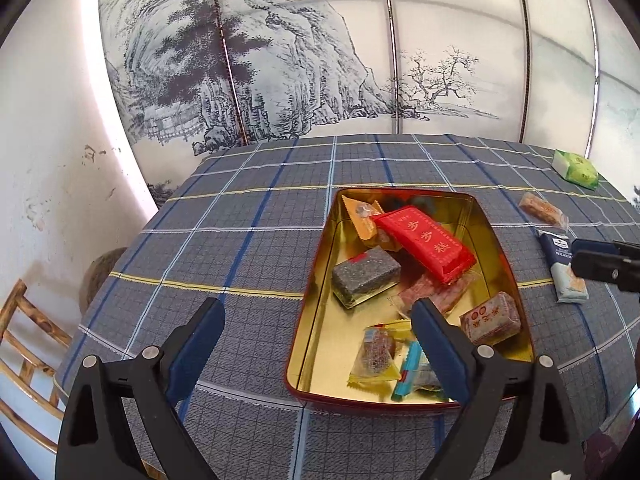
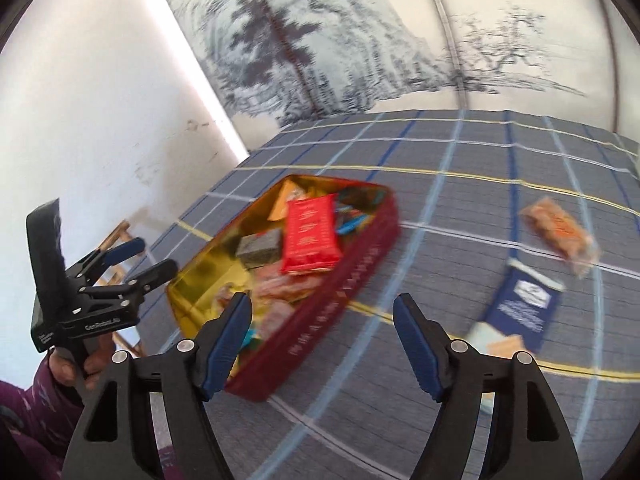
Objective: Organize snacks
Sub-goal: 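Move both open grippers away from the tin toward the cracker pack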
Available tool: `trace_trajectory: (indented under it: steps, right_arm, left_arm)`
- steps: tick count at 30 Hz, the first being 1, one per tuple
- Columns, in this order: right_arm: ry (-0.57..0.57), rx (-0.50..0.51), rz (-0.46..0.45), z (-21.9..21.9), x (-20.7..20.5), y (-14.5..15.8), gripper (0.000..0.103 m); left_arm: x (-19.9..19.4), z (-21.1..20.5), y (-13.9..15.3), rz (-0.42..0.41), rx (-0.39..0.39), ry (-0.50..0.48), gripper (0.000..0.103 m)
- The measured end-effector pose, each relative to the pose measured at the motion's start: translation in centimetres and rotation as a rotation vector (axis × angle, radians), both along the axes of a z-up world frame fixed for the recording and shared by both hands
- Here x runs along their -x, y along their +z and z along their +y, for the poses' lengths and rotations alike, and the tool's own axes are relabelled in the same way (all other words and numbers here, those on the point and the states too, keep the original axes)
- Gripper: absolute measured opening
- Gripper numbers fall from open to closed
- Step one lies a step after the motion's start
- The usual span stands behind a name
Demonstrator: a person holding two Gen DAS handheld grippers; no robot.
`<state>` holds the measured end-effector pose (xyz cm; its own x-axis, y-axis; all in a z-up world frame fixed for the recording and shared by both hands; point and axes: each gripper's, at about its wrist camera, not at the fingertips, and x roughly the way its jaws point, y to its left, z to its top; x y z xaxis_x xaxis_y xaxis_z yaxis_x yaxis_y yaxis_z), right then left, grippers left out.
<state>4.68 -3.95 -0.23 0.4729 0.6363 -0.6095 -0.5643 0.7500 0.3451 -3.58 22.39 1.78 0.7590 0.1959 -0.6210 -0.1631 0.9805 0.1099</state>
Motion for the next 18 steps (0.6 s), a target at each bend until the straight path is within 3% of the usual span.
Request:
trace_trajectory:
  steps: [10, 18]
  right_arm:
    - [-0.228, 0.082, -0.007, -9.9, -0.9, -1.8, 0.079]
    - [-0.404, 0.204, 0.002, -17.0, -2.2, -3.4, 0.088]
  left_arm:
    - [-0.3, -3.2, 0.8, 0.004, -0.063, -0.060, 0.094]
    - [-0.9, -6.9, 1.3, 0.004, -0.108, -0.126, 0.096]
